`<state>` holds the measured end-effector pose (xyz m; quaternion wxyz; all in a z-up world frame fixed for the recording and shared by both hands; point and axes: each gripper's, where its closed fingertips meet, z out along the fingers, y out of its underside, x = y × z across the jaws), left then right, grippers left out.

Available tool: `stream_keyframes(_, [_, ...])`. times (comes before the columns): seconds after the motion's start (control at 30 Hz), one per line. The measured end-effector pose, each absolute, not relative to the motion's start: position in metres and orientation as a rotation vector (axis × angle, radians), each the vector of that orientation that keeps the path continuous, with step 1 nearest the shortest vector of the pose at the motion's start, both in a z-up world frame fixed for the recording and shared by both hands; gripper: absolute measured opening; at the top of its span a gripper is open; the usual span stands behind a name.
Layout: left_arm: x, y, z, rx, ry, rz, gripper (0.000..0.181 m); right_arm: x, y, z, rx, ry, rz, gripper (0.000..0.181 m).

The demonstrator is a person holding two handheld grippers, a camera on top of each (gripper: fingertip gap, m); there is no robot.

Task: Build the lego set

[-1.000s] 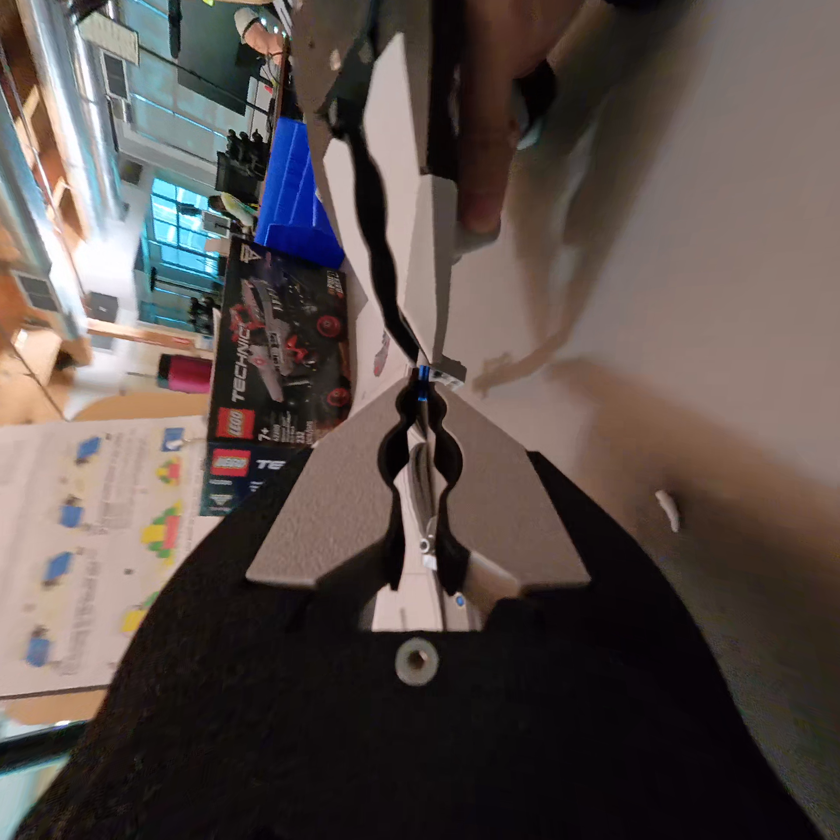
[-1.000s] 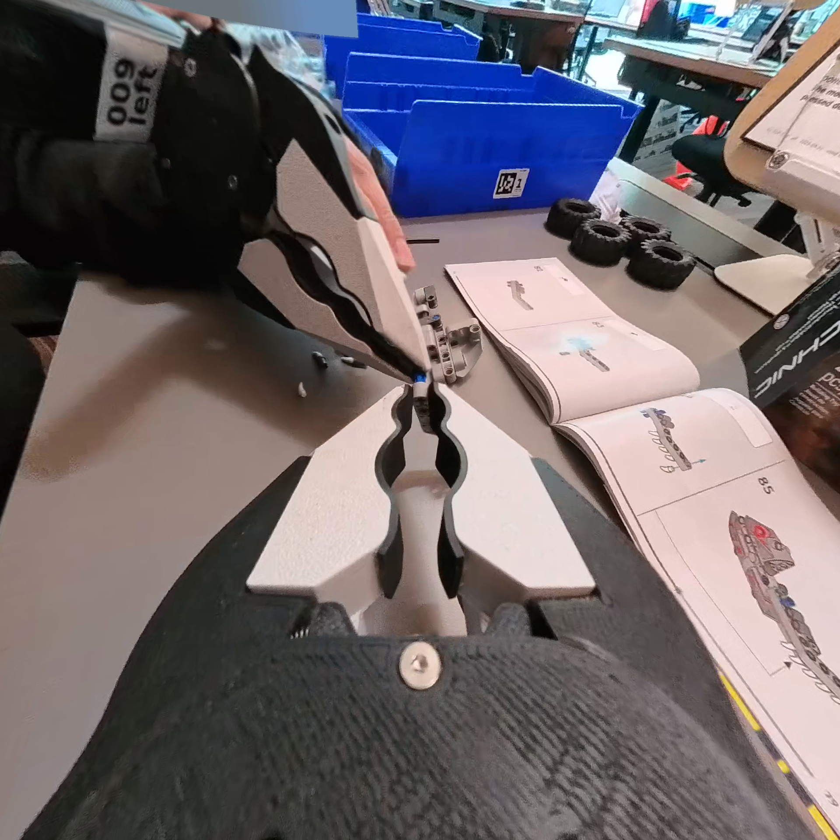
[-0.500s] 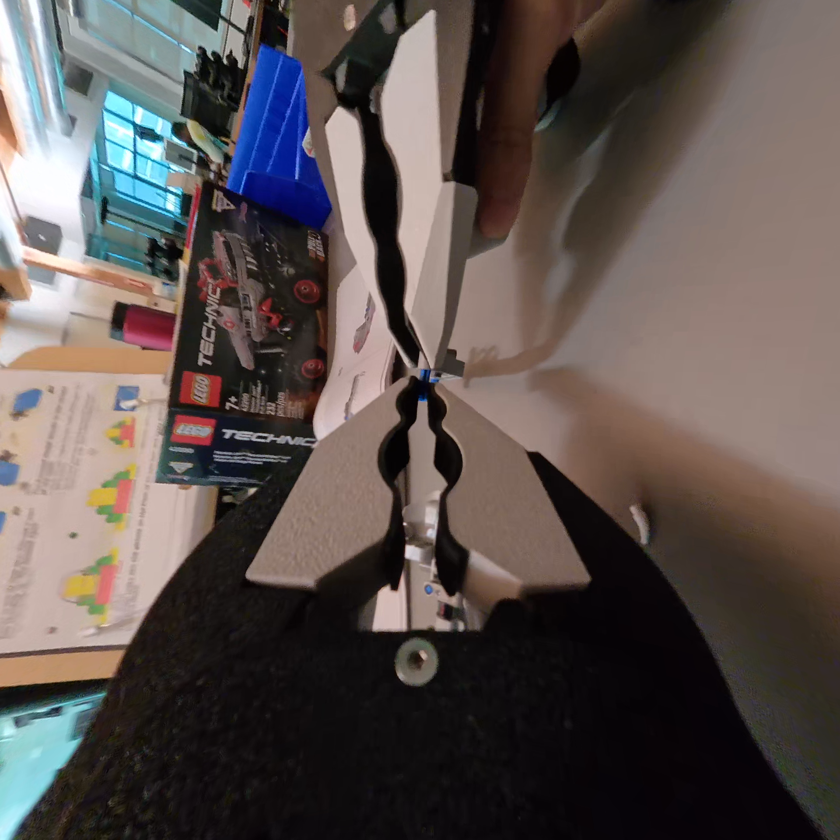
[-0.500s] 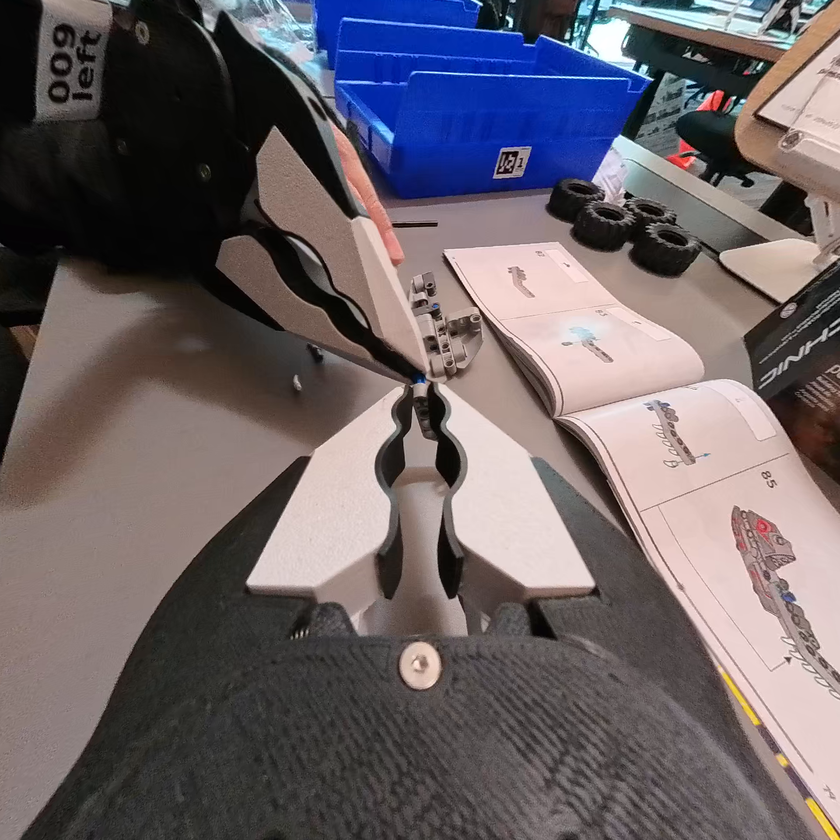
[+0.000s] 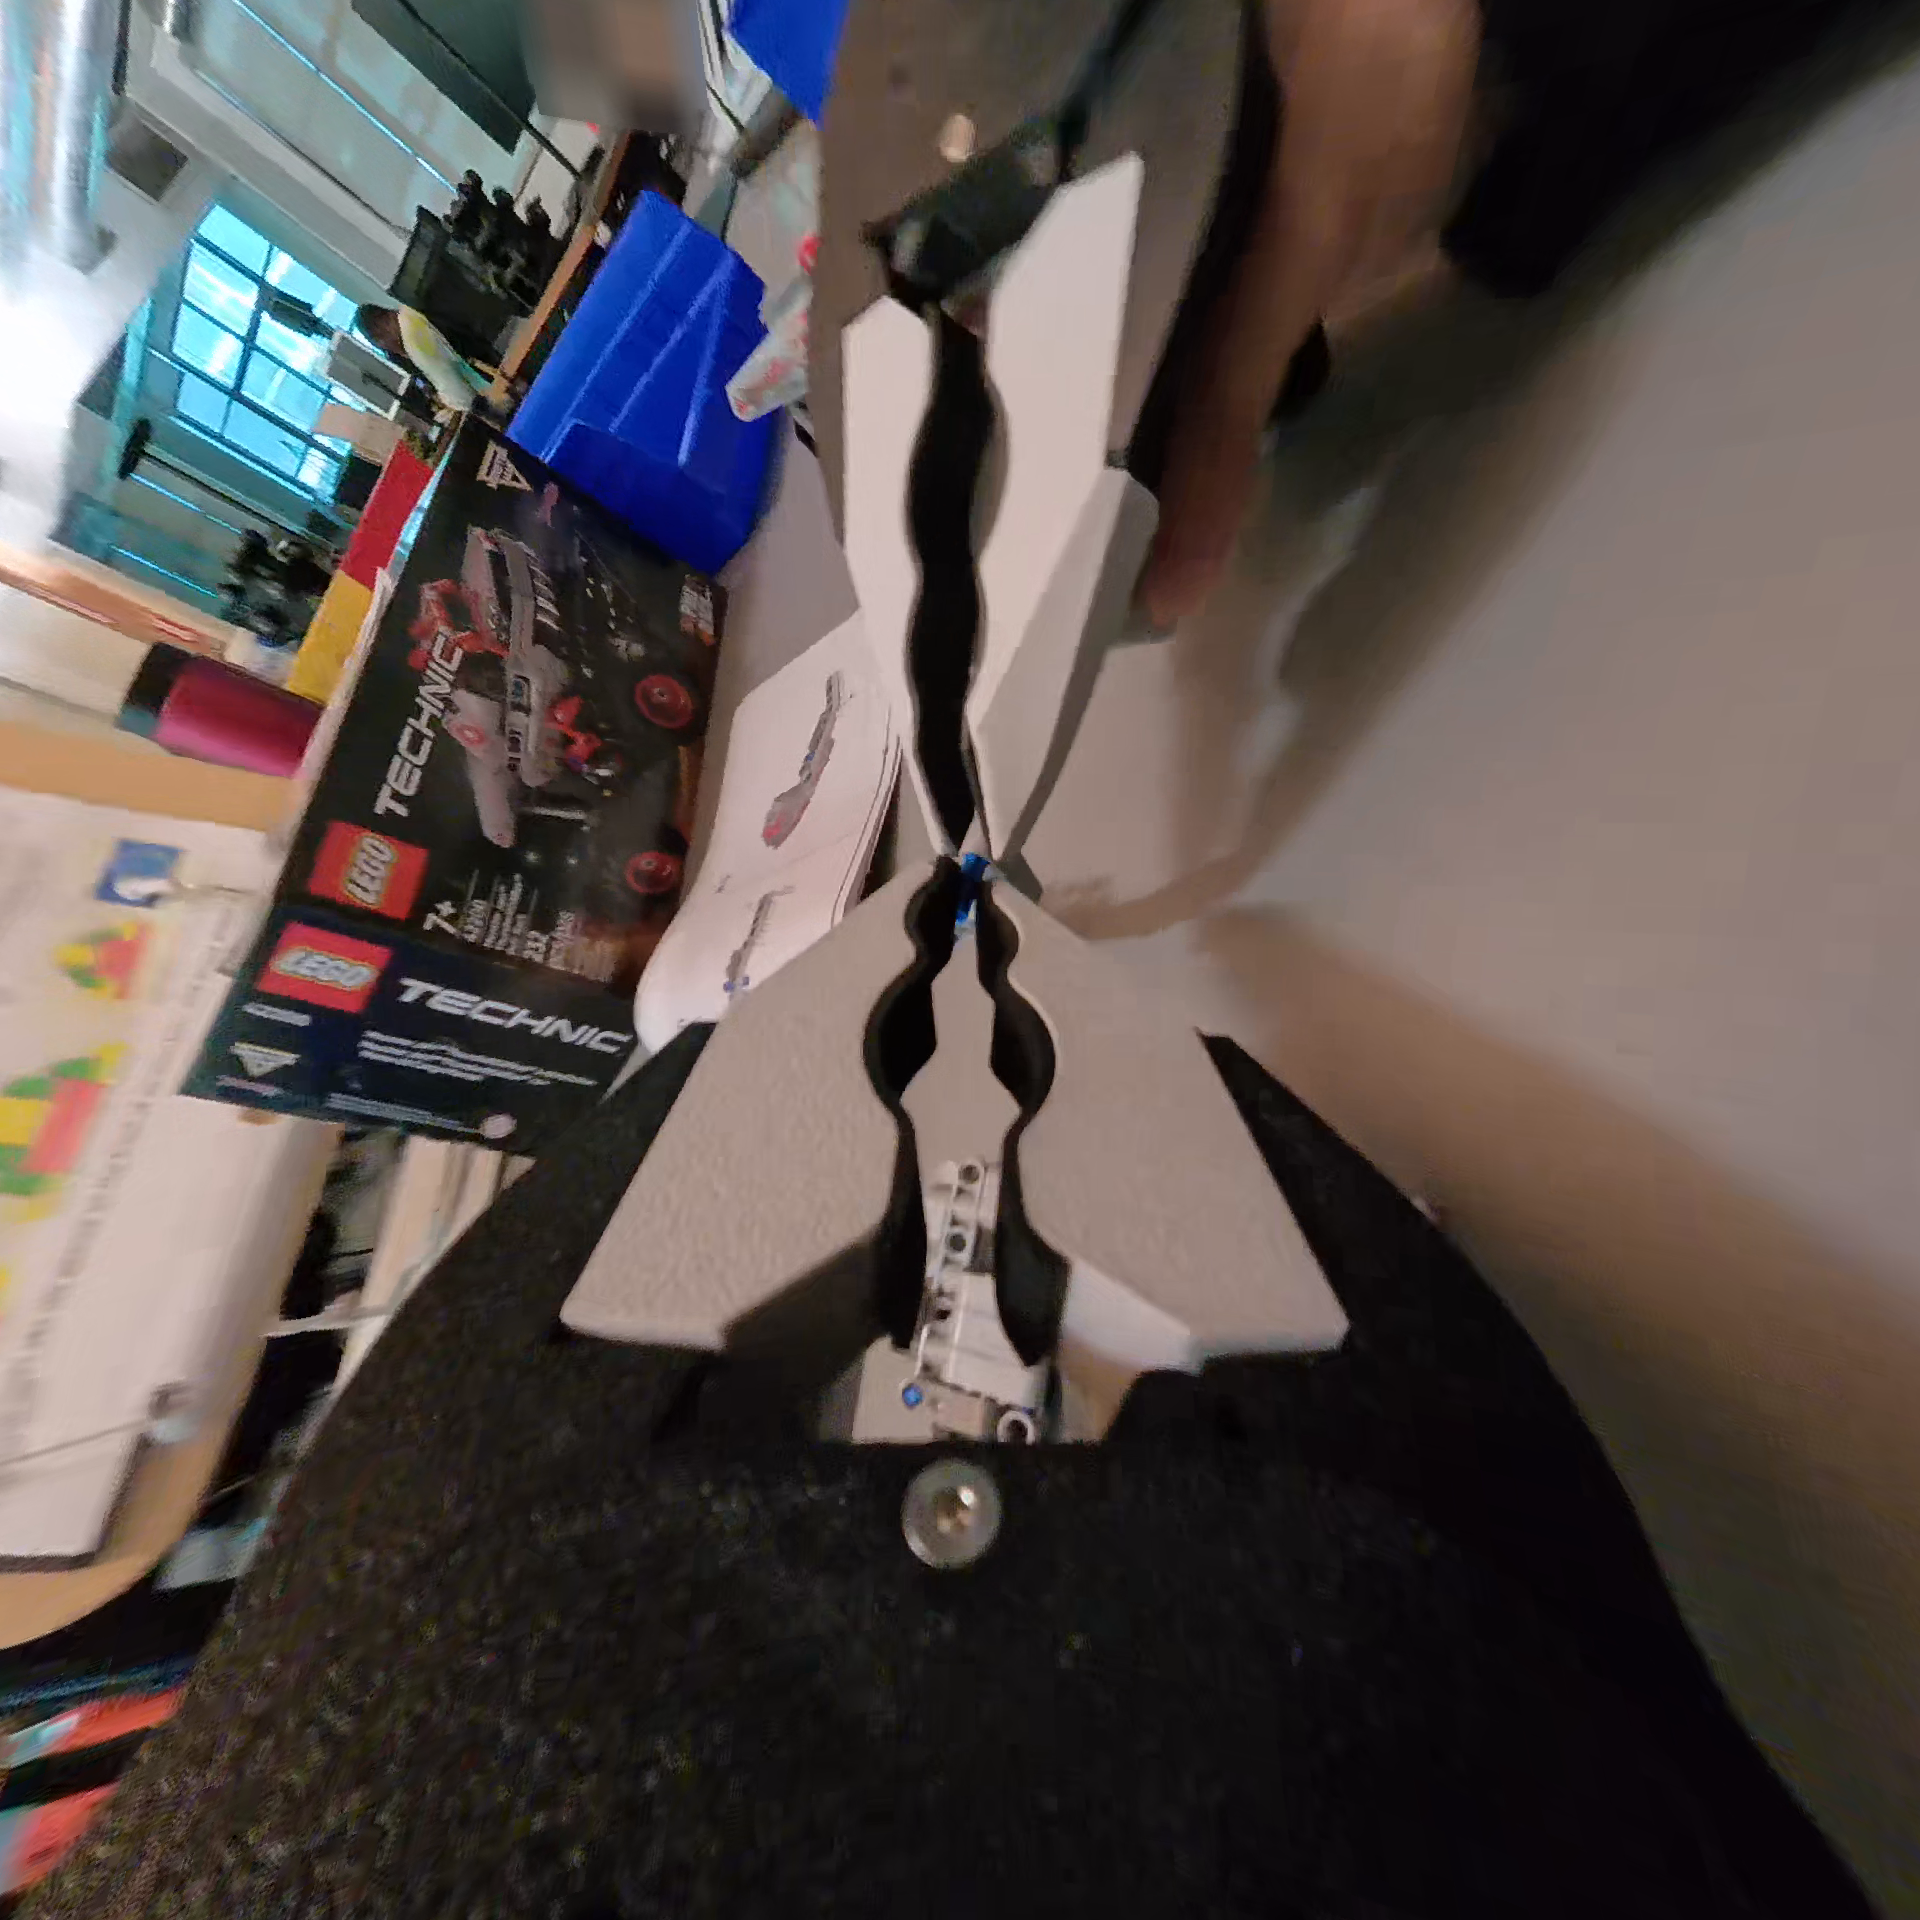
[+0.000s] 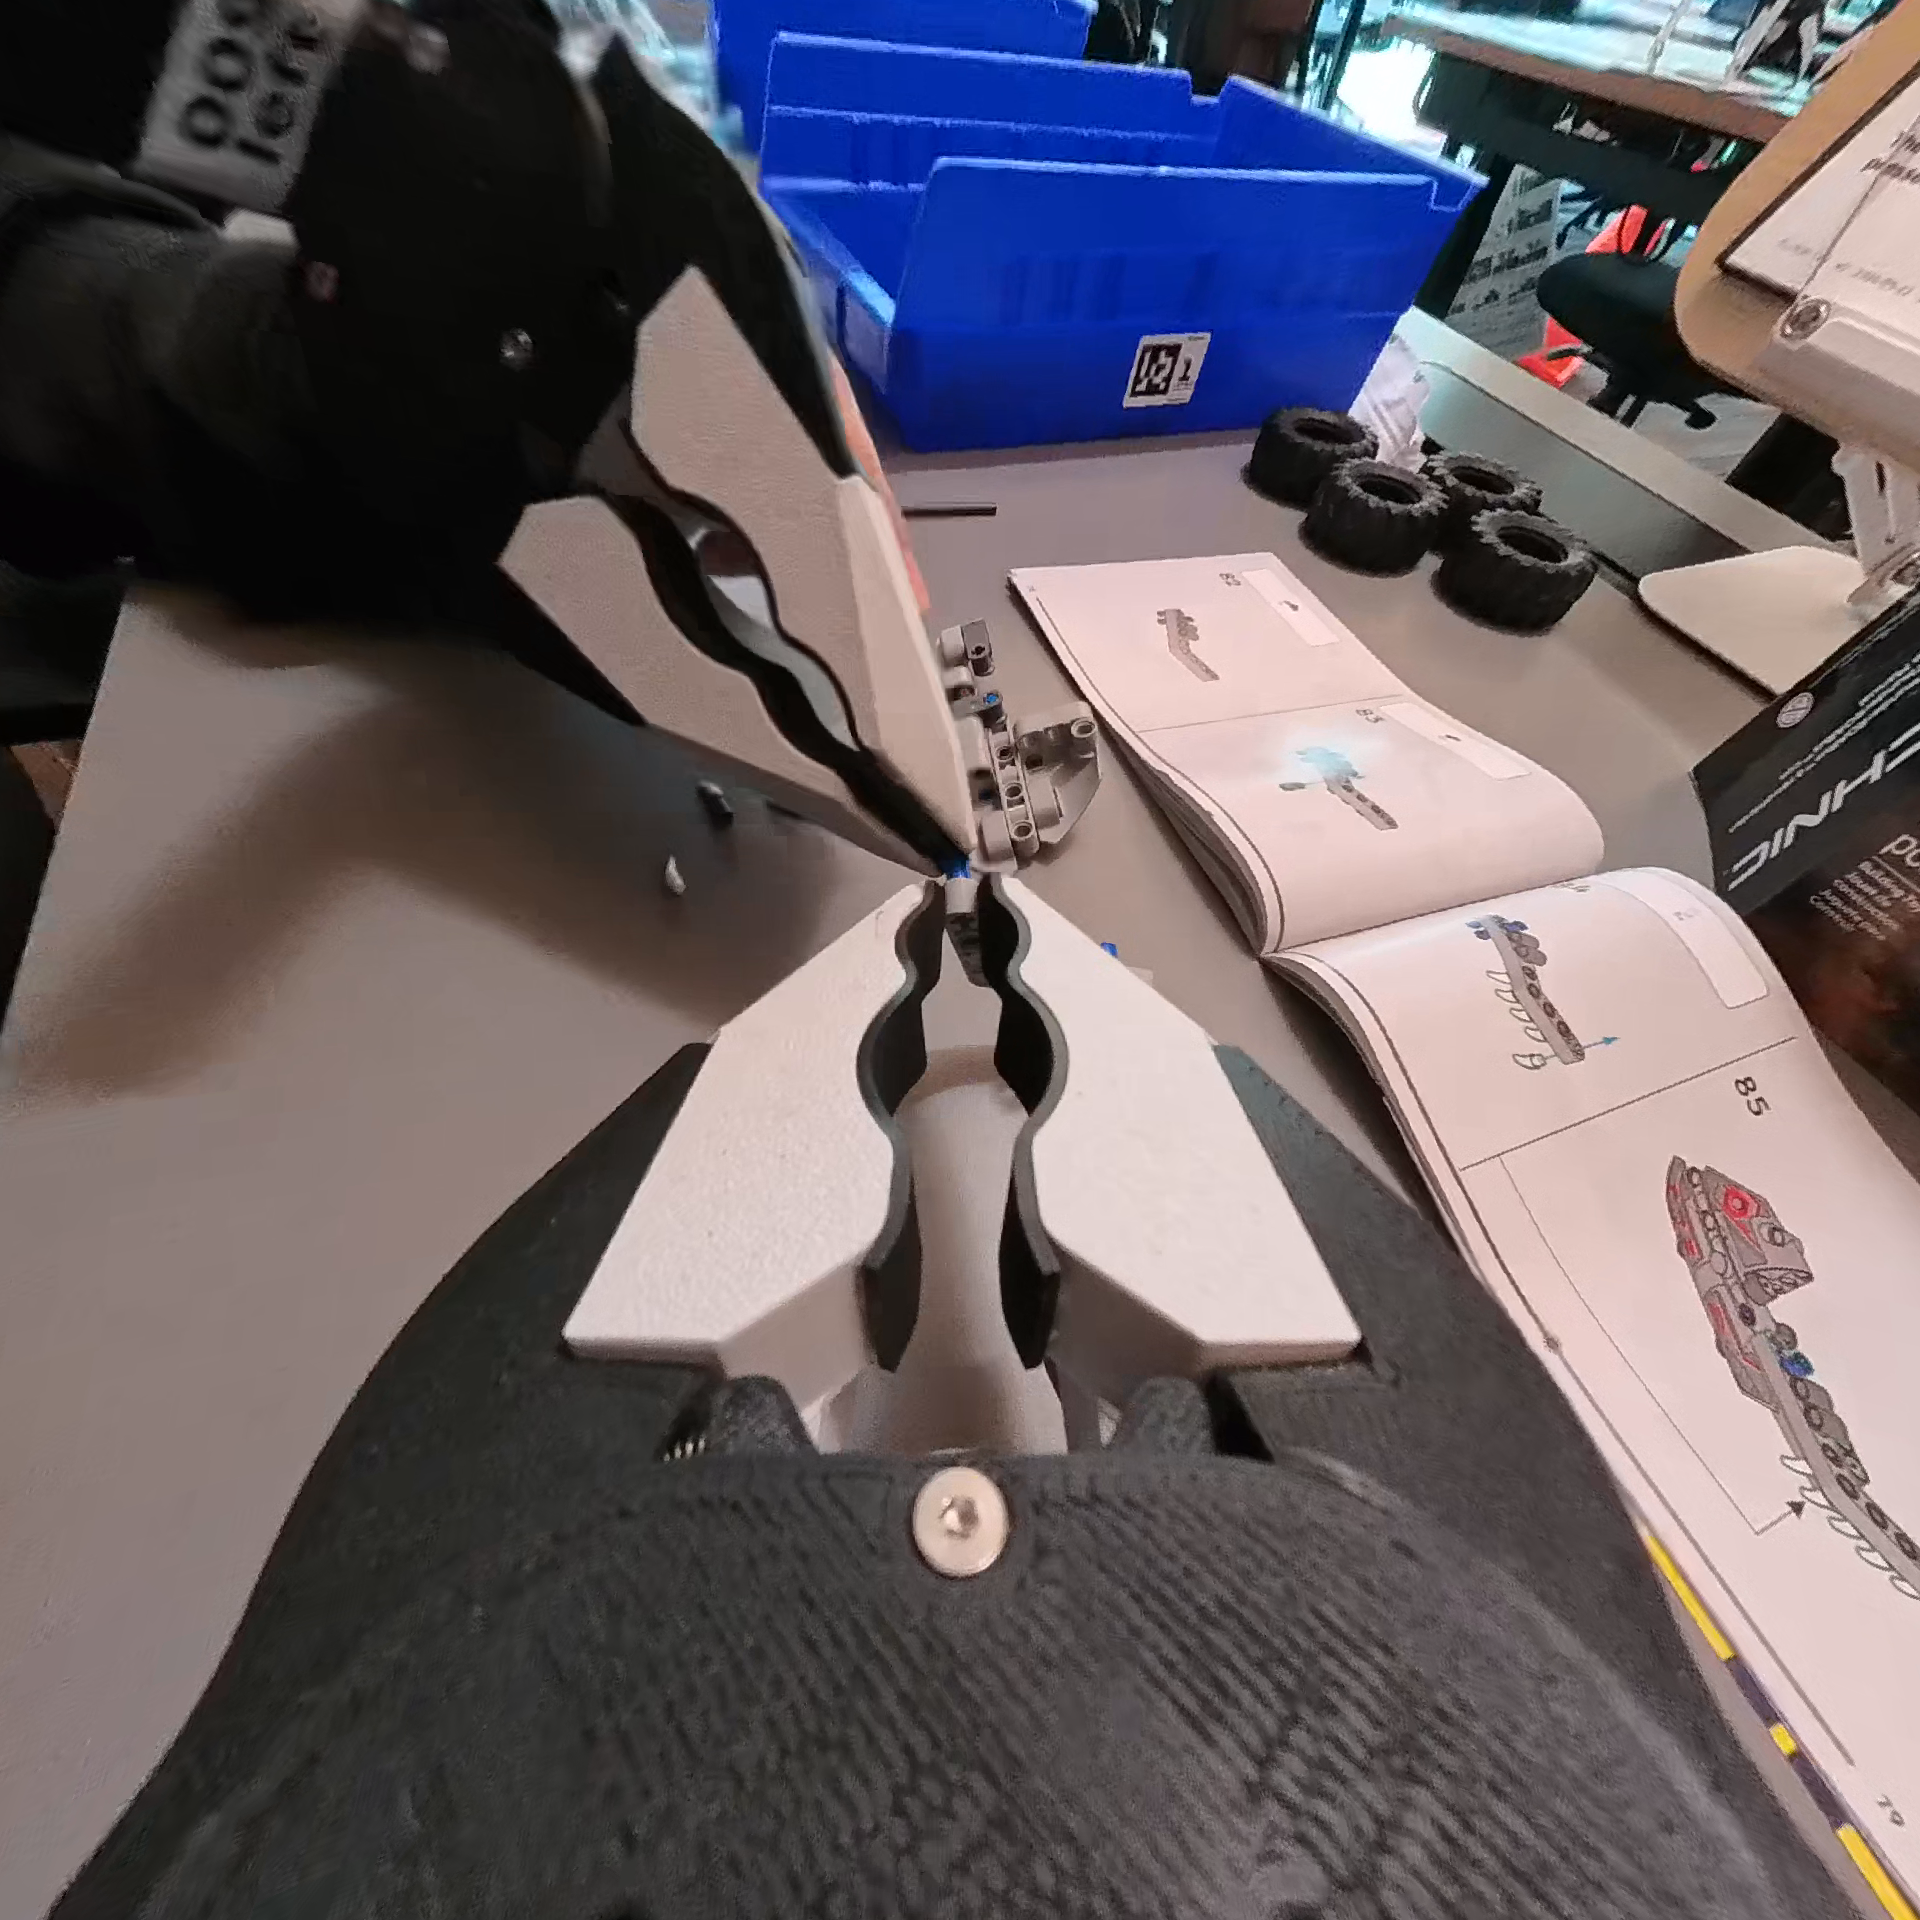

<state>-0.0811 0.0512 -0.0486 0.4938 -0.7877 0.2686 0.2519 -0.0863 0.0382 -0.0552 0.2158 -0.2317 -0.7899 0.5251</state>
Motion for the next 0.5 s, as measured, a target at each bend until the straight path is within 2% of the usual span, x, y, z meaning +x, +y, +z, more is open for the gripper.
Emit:
stream_keyframes(0.13, [-0.066,0.055,-0.043,-1.845,0.64,0.451,0.0,-0.086,0.037,-0.052,-0.64,-2.175,1.488,0.006])
stream_keyframes(0.23, [-0.078,0.058,-0.047,-1.879,0.705,0.621,0.0,-0.089,0.03,-0.06,-0.628,-2.207,1.41,0.006])
stream_keyframes(0.5, [-0.077,0.042,-0.027,-1.809,0.546,0.326,0.0,-0.086,0.028,-0.073,-0.576,-2.269,1.293,0.006])
